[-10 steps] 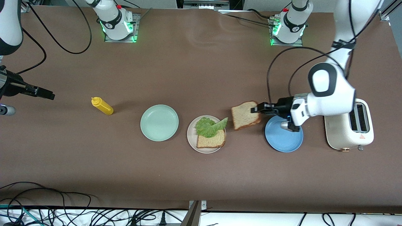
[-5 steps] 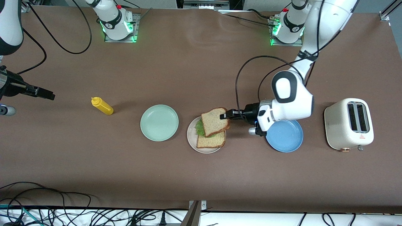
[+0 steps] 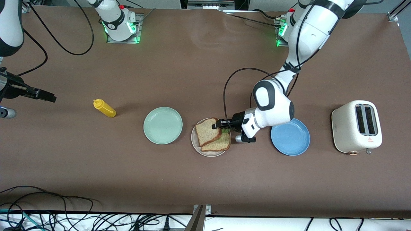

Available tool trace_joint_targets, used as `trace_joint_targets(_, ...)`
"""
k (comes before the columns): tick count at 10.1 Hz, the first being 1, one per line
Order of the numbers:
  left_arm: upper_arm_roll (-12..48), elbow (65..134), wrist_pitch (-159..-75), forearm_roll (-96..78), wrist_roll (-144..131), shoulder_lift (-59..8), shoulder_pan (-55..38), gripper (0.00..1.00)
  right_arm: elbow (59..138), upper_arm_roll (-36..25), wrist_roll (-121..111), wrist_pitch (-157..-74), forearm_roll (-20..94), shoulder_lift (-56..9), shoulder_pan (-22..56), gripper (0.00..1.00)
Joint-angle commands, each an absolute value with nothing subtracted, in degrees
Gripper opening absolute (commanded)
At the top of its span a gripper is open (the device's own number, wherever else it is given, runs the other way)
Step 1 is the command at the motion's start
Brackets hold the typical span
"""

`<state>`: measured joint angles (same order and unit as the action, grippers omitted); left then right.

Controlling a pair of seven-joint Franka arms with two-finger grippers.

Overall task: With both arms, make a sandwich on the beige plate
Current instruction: 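Carry the toast over the lettuce on the beige plate, then lower the toast onto the lettuce and open the left gripper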

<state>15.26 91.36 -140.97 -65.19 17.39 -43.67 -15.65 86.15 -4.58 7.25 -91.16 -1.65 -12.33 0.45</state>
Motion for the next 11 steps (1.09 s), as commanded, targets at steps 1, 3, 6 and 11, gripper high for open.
trace_joint_targets(1,14.6,89.9,-141.2,-66.4,18.3,-44.6,-16.0,0.02,85.9,-4.6,8.2,-91.1,-2.4,-12.0,0.6,1.00)
trace_joint_targets(3,11.6,90.7,-141.2,-66.5,18.5,-44.7,-15.6,0.37,85.9,-4.6,8.1,-91.1,-2.4,-12.0,0.6,1.00)
trace_joint_targets(6,10.6,93.7,-141.2,-66.5,20.3,-44.9,-15.6,1.00,86.0,-4.6,8.0,-91.1,-2.4,-12.0,0.6,1.00)
trace_joint_targets(11,9.4,94.7,-141.1,-66.0,20.0,-42.3,-12.0,1.00,86.0,-4.6,7.9,-91.1,-2.4,-12.0,0.6,1.00)
